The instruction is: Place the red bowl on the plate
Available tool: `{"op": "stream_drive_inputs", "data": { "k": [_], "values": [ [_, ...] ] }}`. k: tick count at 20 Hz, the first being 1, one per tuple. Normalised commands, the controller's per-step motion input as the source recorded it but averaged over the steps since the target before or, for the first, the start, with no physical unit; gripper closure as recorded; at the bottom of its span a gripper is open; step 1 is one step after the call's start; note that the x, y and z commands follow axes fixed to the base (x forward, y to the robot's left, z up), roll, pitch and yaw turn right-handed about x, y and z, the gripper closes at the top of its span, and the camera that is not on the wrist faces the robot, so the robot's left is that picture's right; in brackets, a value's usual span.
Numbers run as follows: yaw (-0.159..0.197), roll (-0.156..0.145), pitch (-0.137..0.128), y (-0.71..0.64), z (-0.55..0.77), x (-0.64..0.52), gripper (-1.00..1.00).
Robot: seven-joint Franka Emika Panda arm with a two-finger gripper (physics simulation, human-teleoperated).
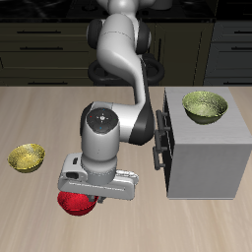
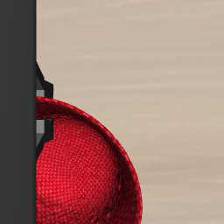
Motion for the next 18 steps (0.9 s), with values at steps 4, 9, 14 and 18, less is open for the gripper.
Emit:
{"op": "stream_drive_inputs", "data": {
  "k": [4, 9, 14, 18],
  "values": [
    [0.010, 0.000, -0.008, -0.01, 0.04, -0.01, 1.00],
    [0.076, -0.047, 0.007, -0.02, 0.11, -0.08, 1.00],
    [0.019, 0.017, -0.061, 0.05, 0.33, -0.18, 1.00],
    [0.014, 0.026, -0.039, 0.13, 0.29, -0.20, 1.00]
  ]
}}
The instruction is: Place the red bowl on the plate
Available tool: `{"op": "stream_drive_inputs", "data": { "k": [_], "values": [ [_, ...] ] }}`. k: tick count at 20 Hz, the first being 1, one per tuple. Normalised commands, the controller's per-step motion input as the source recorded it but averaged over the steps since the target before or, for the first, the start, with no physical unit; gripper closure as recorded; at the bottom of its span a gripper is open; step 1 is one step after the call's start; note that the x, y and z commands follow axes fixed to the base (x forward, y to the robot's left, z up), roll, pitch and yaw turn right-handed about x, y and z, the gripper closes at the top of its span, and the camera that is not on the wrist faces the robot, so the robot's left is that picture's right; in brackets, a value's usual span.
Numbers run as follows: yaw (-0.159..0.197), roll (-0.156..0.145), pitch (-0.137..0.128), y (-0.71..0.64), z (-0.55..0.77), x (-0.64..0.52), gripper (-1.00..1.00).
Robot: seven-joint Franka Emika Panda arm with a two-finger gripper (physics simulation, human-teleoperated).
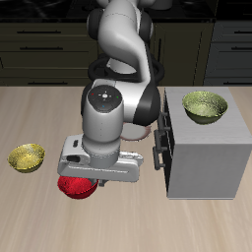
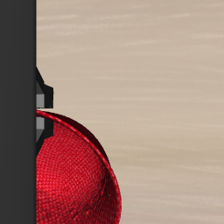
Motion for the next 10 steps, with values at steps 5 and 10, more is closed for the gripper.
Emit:
{"op": "stream_drive_inputs", "data": {
  "k": [5, 10],
  "values": [
    [-0.007, 0.008, -0.013, -0.01, 0.20, -0.15, 1.00],
    [-0.017, 0.023, -0.023, 0.02, 0.29, -0.19, 1.00]
  ]
}}
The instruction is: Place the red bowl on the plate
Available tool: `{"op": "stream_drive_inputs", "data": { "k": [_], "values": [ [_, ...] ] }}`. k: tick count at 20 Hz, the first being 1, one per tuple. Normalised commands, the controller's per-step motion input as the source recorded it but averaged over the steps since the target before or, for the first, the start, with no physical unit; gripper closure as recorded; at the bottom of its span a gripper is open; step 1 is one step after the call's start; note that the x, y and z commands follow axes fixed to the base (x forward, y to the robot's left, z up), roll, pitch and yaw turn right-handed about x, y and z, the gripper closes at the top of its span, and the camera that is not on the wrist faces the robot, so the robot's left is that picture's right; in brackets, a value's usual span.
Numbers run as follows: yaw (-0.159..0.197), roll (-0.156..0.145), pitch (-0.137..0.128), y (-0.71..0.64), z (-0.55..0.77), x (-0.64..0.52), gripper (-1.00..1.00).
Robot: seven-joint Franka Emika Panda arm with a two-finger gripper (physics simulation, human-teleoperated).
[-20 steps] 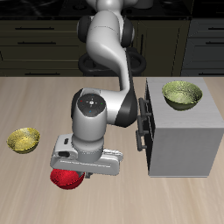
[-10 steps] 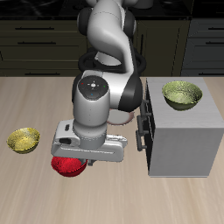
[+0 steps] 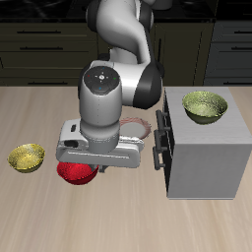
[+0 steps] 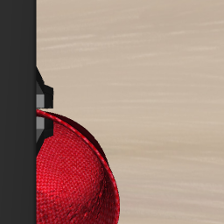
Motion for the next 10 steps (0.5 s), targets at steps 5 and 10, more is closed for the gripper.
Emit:
{"op": "stream_drive_inputs", "data": {
  "k": [5, 10],
  "values": [
    [-0.030, 0.050, -0.023, 0.13, 0.29, -0.19, 1.00],
    [0.011, 0.011, 0.000, 0.02, 0.02, -0.06, 1.00]
  ]
}}
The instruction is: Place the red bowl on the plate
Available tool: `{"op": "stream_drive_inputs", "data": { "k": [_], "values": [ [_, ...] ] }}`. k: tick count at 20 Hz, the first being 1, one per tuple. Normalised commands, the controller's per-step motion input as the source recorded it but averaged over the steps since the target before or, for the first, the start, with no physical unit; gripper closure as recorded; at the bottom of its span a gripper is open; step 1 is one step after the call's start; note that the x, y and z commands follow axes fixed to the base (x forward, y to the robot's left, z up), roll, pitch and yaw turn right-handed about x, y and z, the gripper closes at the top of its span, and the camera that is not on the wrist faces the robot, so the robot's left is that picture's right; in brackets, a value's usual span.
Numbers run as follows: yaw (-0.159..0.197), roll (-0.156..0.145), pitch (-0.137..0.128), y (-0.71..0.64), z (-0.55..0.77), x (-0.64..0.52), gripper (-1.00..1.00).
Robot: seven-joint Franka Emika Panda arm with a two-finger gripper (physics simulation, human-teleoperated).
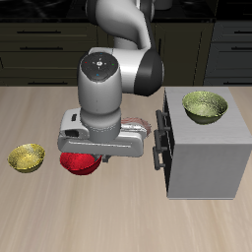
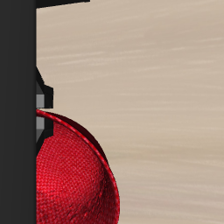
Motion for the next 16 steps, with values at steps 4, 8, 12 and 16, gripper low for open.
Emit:
{"op": "stream_drive_inputs", "data": {
  "k": [4, 8, 12, 16],
  "values": [
    [-0.004, 0.026, 0.007, 0.04, -0.01, -0.12, 1.00],
    [0.002, 0.035, 0.008, 0.17, -0.01, -0.19, 1.00],
    [-0.011, 0.042, 0.005, 0.27, 0.00, -0.19, 1.00],
    [-0.011, 0.024, 0.037, 0.38, -0.04, -0.32, 1.00]
  ]
}}
